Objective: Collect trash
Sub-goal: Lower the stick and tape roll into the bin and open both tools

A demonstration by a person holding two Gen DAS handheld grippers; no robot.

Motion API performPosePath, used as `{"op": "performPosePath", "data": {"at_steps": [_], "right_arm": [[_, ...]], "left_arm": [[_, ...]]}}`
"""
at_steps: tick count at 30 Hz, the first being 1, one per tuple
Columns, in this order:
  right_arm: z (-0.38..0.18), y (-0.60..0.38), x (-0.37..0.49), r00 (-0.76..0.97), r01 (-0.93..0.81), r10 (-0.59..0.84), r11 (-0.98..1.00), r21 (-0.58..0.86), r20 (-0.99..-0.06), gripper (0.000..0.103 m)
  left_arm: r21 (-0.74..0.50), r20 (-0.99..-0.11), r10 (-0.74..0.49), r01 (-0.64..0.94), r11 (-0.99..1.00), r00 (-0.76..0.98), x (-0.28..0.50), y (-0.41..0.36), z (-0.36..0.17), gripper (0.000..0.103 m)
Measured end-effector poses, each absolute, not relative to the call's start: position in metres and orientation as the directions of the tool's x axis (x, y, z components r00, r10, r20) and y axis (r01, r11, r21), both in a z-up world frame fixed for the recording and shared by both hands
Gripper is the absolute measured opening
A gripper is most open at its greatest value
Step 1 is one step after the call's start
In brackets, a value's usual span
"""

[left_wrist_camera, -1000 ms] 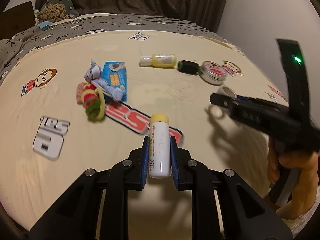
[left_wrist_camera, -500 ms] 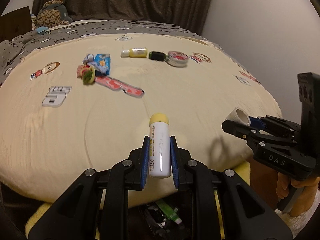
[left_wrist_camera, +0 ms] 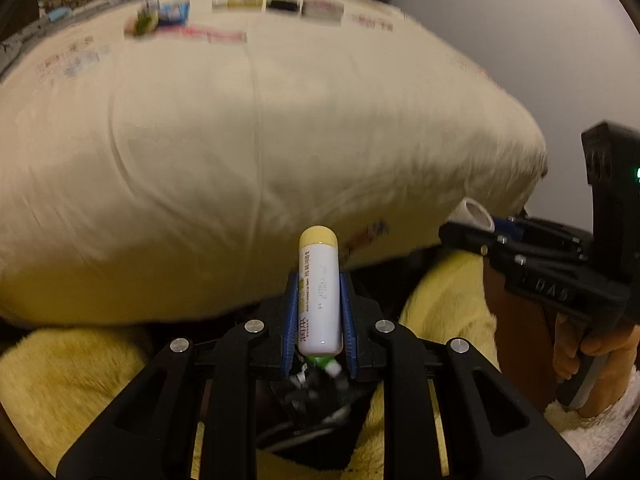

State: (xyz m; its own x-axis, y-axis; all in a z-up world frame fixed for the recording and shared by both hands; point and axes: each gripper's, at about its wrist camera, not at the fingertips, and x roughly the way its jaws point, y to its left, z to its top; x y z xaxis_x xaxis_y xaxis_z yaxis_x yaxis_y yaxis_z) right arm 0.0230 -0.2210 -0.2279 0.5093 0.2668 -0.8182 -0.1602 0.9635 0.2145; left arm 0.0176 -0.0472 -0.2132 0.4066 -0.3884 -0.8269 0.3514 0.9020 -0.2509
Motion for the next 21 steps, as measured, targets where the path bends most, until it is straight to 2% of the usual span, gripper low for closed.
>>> {"op": "performPosePath", "data": {"at_steps": [12, 19, 20, 21], "right_arm": [[-0.290, -0.207, 0.025, 0.335, -0.108, 0.253, 0.967, 0.229, -0.908, 0.034], [-0.292, -0.207, 0.025, 0.323, -0.103, 0.263, 0.965, 0.243, -0.909, 0.036], [-0.293, -0.210, 0.026, 0.324, -0.099, 0.264, 0.964, 0.245, -0.908, 0.038], [-0.292, -0.212, 0.027, 0.327, -0.093, 0.264, 0.965, 0.247, -0.908, 0.047]], "left_arm": [[-0.308, -0.909, -0.382, 0.346, 0.886, 0.169, 0.017, -0.063, -0.289, 0.018], [-0.303, -0.915, -0.373, 0.349, 0.887, 0.153, 0.018, -0.065, -0.295, 0.018], [-0.298, -0.917, -0.368, 0.349, 0.888, 0.154, 0.020, -0.065, -0.295, 0.019], [-0.294, -0.918, -0.365, 0.349, 0.890, 0.157, 0.021, -0.064, -0.293, 0.024]]}}
